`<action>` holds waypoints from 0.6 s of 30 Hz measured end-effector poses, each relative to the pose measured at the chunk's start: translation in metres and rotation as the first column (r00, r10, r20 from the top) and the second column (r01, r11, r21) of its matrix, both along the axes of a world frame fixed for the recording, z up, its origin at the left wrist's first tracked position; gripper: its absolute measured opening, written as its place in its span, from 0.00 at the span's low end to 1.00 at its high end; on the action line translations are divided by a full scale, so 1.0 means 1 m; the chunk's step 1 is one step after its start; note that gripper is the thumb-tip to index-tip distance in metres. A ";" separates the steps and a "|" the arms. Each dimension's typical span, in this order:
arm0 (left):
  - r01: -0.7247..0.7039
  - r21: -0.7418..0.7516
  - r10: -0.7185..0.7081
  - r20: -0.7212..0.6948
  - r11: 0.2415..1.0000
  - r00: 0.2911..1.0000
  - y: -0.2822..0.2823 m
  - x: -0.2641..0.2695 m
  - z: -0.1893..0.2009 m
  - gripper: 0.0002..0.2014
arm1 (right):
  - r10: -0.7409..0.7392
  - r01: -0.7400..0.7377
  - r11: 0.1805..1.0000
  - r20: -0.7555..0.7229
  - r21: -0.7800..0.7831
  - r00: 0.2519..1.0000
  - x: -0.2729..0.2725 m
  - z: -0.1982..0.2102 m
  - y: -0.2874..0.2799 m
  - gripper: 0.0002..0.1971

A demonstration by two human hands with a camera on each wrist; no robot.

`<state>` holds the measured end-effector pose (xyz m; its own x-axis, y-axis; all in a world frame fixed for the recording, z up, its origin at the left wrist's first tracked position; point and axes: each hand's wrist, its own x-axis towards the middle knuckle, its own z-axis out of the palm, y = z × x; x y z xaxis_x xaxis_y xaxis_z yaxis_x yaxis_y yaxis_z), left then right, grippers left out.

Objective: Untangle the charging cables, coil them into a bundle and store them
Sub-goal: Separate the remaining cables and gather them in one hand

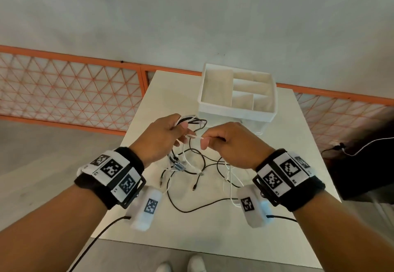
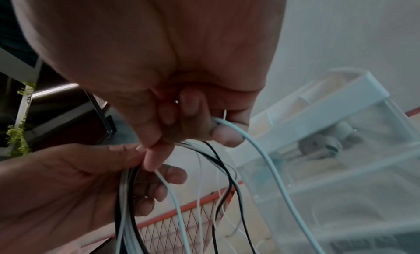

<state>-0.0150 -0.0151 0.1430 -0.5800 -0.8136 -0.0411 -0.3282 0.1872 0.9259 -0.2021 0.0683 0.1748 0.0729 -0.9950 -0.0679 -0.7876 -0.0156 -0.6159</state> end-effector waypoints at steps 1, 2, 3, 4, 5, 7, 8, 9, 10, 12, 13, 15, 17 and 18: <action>0.027 -0.090 -0.021 0.057 0.996 0.998 0.001 -0.005 0.006 0.12 | -0.004 0.004 1.000 -0.007 -0.015 1.000 -0.002 0.004 0.000 0.14; 0.053 -0.154 -0.038 0.098 0.987 0.994 0.003 -0.010 0.011 0.13 | -0.010 0.009 0.999 -0.014 -0.037 1.000 -0.003 0.006 0.000 0.15; 0.078 -0.177 -0.059 0.109 0.981 0.992 0.005 -0.014 0.015 0.14 | -0.021 0.019 0.998 -0.019 -0.061 1.000 -0.004 0.007 0.000 0.15; 0.090 -0.162 -0.076 0.086 0.983 0.993 0.005 -0.018 0.017 0.14 | -0.032 0.030 0.996 -0.019 -0.081 0.999 -0.006 0.008 -0.001 0.14; 0.076 -0.116 -0.073 0.034 0.990 0.997 0.005 -0.021 0.018 0.13 | -0.046 0.045 0.994 -0.006 -0.100 0.999 -0.007 0.009 -0.001 0.13; 0.016 0.020 -0.015 -0.078 1.000 0.997 0.004 -0.026 0.020 0.12 | -0.098 0.103 0.985 0.042 -0.138 0.994 -0.015 0.008 -0.002 0.09; -0.003 0.086 0.012 -0.107 0.996 0.994 0.004 -0.027 0.021 0.13 | -0.137 0.147 0.978 0.079 -0.148 0.987 -0.022 0.006 -0.002 0.08; -0.015 0.128 0.030 -0.119 0.992 0.992 0.003 -0.028 0.023 0.14 | -0.188 0.207 0.968 0.136 -0.142 0.973 -0.031 0.002 -0.003 0.06; -0.024 0.138 0.042 -0.124 0.990 0.991 0.002 -0.027 0.025 0.15 | -0.246 0.278 0.952 0.218 -0.130 0.944 -0.041 -0.004 -0.002 0.04; -0.046 0.096 0.059 -0.132 0.994 0.990 -0.002 -0.021 0.032 0.17 | -0.378 0.439 0.897 0.417 -0.058 0.827 -0.064 -0.022 0.002 0.01; -0.061 0.064 0.070 -0.142 0.996 0.987 -0.004 -0.016 0.035 0.13 | -0.443 0.507 0.862 0.489 0.001 0.751 -0.073 -0.032 0.005 0.02; -0.095 0.015 0.096 -0.162 0.995 0.982 -0.006 -0.007 0.044 0.04 | -0.573 0.605 0.785 0.532 0.135 0.624 -0.092 -0.060 0.012 0.04; -0.148 -0.010 0.144 -0.194 0.989 0.970 -0.008 0.000 0.048 0.10 | -0.679 0.674 0.707 0.474 0.213 0.562 -0.110 -0.089 0.018 0.07; -0.194 -0.013 0.187 -0.222 0.981 0.957 -0.011 0.002 0.050 0.10 | -0.715 0.696 0.683 0.397 0.221 0.576 -0.118 -0.102 0.022 0.08</action>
<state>-0.0129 -0.0259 0.1927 -0.4058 -0.9085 0.0998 -0.1507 0.1742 0.9731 -0.3198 0.0901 0.0729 -0.6210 -0.7422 -0.2518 -0.2002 0.4609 -0.8646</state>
